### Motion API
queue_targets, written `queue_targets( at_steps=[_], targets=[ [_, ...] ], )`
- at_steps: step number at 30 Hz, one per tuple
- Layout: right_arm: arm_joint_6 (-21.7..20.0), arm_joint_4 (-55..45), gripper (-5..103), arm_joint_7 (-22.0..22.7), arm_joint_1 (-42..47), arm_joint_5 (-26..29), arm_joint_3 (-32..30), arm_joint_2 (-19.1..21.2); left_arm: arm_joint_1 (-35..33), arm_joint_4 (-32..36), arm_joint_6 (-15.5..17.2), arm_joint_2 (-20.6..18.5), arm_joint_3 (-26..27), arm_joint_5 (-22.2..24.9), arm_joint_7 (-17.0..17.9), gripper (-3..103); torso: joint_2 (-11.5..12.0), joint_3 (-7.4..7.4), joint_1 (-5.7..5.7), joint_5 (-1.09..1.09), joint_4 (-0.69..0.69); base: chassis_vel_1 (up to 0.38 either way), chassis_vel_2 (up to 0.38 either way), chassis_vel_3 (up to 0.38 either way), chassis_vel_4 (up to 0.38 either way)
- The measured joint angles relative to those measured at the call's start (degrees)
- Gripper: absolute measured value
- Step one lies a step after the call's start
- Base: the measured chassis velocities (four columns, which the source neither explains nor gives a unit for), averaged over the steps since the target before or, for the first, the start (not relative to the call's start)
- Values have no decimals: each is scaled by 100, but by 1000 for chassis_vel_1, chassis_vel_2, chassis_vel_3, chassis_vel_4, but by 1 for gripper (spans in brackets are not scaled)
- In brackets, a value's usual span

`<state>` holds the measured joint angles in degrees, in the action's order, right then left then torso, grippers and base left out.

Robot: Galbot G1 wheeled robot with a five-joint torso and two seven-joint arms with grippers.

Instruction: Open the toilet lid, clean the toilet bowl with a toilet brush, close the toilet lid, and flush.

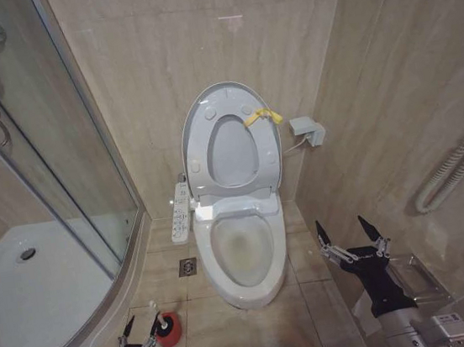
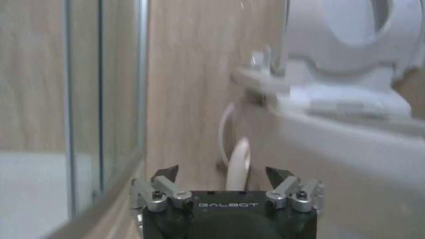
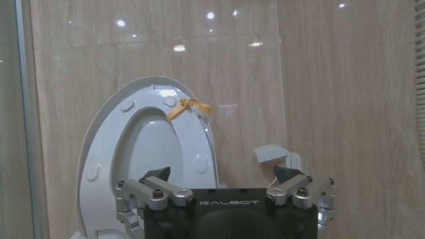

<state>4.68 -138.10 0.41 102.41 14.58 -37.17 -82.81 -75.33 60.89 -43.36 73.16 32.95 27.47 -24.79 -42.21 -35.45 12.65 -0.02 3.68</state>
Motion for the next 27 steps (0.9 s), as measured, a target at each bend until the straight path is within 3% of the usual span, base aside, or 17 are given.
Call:
queue_targets(
  at_steps=[3, 5, 6, 7, 8, 10, 11, 13, 15, 27],
  targets=[
    [0, 0, 100, -1, 0, 0, 0, 0, -440, 1106, 396, 93, 223, -153, 639, 82, 0, 0, 0, 1, -2, 0, 0, 0, 0],
    [0, 0, 100, 0, 0, 0, 0, 0, -547, 1390, 516, 113, 275, -209, 839, 82, 0, 0, 0, 2, -2, 0, 0, 0, 0],
    [0, 0, 100, 0, 0, 0, 0, 0, -722, 1881, 690, 151, 361, -322, 1206, 99, -1, 0, 0, 3, -2, 0, 0, 0, 0],
    [0, 0, 100, 0, 0, 0, 0, 0, -869, 2323, 859, 199, 438, -471, 1517, 99, -1, 0, 0, 2, -2, 0, 0, 0, 0],
    [0, 0, 100, 0, 0, 0, 0, 0, -869, 2323, 859, 199, 438, -471, 1517, 99, -1, 0, 0, 2, -2, 0, 0, 0, 0],
    [0, -1, 100, -1, 0, 0, 0, 0, -1164, 3128, 1228, 306, 579, -848, 2102, 99, -1, 0, 0, 3, 0, 0, 0, 0, 0],
    [0, -1, 100, -1, 0, 0, 0, 0, -1164, 3128, 1228, 306, 579, -848, 2102, 99, -1, 0, 0, 3, 0, 0, 0, 0, 0],
    [0, 0, 100, 0, 0, 0, 0, 0, -1641, 4168, 1742, 393, 625, -1112, 2544, 100, -1, 0, 0, 3, -2, 0, 0, 0, 0],
    [0, 0, 100, 0, 0, 0, 0, 0, -2021, 4904, 2037, 436, 596, -1181, 2676, 100, -1, 1, -1, 5, -2, 0, 0, 0, 0],
    [0, 0, 100, -1, 0, 0, 0, 0, -2953, 6810, 2868, 630, 372, -1201, 3205, 100, -1, 0, -1, 2, -1, 0, 0, 0, 0]
  ],
)
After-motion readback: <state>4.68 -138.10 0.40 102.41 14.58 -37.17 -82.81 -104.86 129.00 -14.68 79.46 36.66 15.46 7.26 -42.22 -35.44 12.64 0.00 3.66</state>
